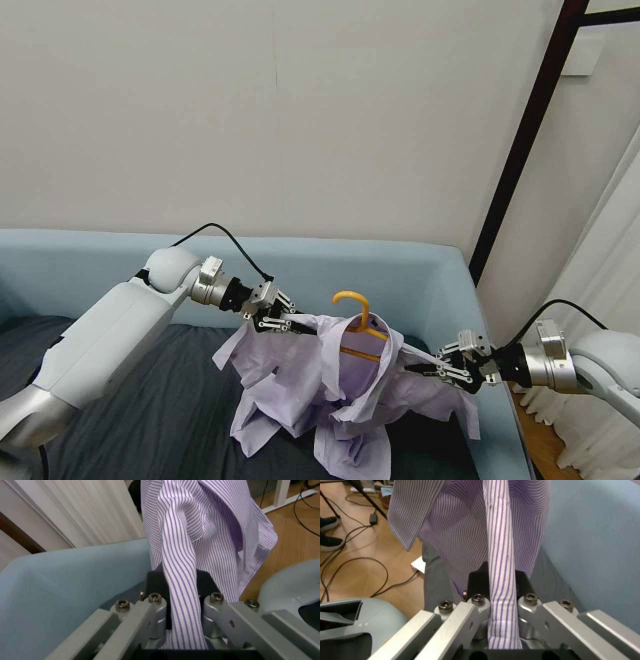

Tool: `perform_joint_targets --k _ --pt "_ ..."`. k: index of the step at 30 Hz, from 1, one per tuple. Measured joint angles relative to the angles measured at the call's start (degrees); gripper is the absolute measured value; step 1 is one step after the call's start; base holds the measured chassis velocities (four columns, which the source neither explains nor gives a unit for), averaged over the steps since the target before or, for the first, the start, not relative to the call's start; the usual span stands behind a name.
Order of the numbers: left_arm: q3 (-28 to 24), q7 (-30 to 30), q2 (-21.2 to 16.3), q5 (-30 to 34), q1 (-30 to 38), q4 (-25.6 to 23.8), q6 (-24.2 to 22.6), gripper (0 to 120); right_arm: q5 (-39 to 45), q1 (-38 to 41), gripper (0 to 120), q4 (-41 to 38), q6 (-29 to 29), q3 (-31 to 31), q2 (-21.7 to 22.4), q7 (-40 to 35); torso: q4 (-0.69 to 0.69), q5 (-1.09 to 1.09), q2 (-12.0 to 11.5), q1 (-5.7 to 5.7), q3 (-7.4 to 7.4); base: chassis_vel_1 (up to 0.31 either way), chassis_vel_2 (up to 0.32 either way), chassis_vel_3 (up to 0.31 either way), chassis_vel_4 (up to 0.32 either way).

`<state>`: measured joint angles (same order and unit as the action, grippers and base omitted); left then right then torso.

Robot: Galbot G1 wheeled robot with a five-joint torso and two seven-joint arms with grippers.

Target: Pick up the clothes from the sofa and hang them on the clothes hanger.

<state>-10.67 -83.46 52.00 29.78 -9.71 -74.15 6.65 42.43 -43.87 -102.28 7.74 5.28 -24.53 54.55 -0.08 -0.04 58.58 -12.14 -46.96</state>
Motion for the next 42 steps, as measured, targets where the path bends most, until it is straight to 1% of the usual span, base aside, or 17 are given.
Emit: perform_joint_targets --k 4,7,11,12,14,17,20,21,22,24,29,32,34,35,36,41,42 --pt "-0.3 -0.4 0.5 2.0 0.5 1.5 0.4 8 0.8 -0.1 2 0.5 -0.4 0.0 -0.3 0.0 0.00 -0.01 0.0 0.00 0.00 0.000 0.000 0.000 0.000" --pt "-0.3 -0.4 0.9 4.9 1.2 3.4 2.2 17 2.0 -0.3 2 0.8 -0.7 0.0 -0.4 -0.2 0.00 -0.01 0.0 0.00 0.00 0.000 0.000 0.000 0.000" --pt "-0.1 0.0 0.6 12.8 2.9 8.6 7.3 35 4.7 -0.3 2 1.6 -1.0 0.6 -0.2 0.0 0.00 0.00 0.0 0.00 0.00 0.000 0.000 0.000 0.000" --pt "-0.1 0.0 0.6 12.8 2.9 8.6 7.3 35 4.7 -0.3 2 1.6 -1.0 0.6 -0.2 0.0 0.00 0.00 0.0 0.00 0.00 0.000 0.000 0.000 0.000" --pt "1.0 0.9 0.2 14.7 3.4 10.2 9.2 46 6.0 -0.2 2 1.6 -1.0 1.0 0.1 -0.1 0.01 -0.01 0.0 0.00 0.00 0.000 0.000 0.000 0.000" --pt "3.4 5.0 -0.6 18.4 2.2 10.0 10.7 53 7.5 -0.2 2 0.7 -0.3 1.4 0.5 -1.7 -0.01 0.01 0.0 0.00 0.00 0.000 0.000 0.000 0.000" --pt "7.9 19.0 -2.3 29.3 -5.1 4.6 15.1 69 10.1 0.0 2 -2.0 1.2 1.7 1.5 -5.9 0.05 0.00 0.0 0.01 0.01 0.000 0.000 0.000 0.000" --pt "7.9 19.0 -2.3 29.3 -5.1 4.6 15.1 69 10.1 0.0 2 -2.0 1.2 1.7 1.5 -5.9 0.05 0.00 0.0 0.01 0.01 0.000 0.000 0.000 0.000" --pt "9.5 24.7 -2.3 32.6 -9.0 1.9 17.1 73 10.9 0.1 2 -3.2 1.8 1.9 2.3 -7.6 0.03 0.00 0.0 0.01 0.01 0.000 0.000 0.000 0.000" --pt "12.5 31.3 -2.1 35.6 -16.5 -3.4 18.9 84 12.3 0.0 2 -6.1 3.0 2.2 4.4 -11.2 0.03 -0.06 0.0 0.00 0.00 0.000 0.000 0.000 0.000" --pt "15.5 32.7 0.3 33.5 -24.2 -8.7 21.2 98 15.3 -0.4 2 -11.0 4.6 2.9 8.2 -17.6 -0.02 -0.01 0.0 0.01 0.01 0.000 0.000 0.000 0.000" --pt "16.2 34.8 1.5 31.7 -26.4 -10.4 22.4 100 17.7 -0.5 2 -13.1 5.5 3.0 10.1 -22.3 -0.02 0.00 0.0 0.01 0.01 0.000 0.000 0.000 0.000" --pt "16.5 40.3 2.7 29.3 -28.2 -12.2 23.8 100 20.9 -0.5 2 -15.3 6.4 3.0 12.1 -28.5 0.00 0.00 0.0 0.01 0.01 0.000 0.000 0.000 0.000" --pt "16.5 46.5 3.9 27.4 -29.5 -14.0 25.1 100 24.2 -0.3 2 -17.2 7.6 3.3 13.6 -34.8 0.00 0.00 0.0 0.01 0.01 0.000 0.000 0.000 0.000" --pt "16.5 46.5 3.9 27.4 -29.5 -14.0 25.1 100 24.2 -0.3 2 -17.2 7.6 3.3 13.6 -34.8 0.00 0.00 0.0 0.01 0.01 0.000 0.000 0.000 0.000" --pt "16.6 58.8 5.9 23.8 -32.8 -19.0 25.6 100 29.5 0.3 2 -21.1 11.1 3.8 15.8 -47.5 -0.02 0.01 0.0 0.01 0.01 0.000 0.000 0.000 0.000" --pt "16.6 58.8 5.9 23.8 -32.8 -19.0 25.6 100 29.5 0.3 2 -21.1 11.1 3.8 15.8 -47.5 -0.02 0.01 0.0 0.01 0.01 0.000 0.000 0.000 0.000"
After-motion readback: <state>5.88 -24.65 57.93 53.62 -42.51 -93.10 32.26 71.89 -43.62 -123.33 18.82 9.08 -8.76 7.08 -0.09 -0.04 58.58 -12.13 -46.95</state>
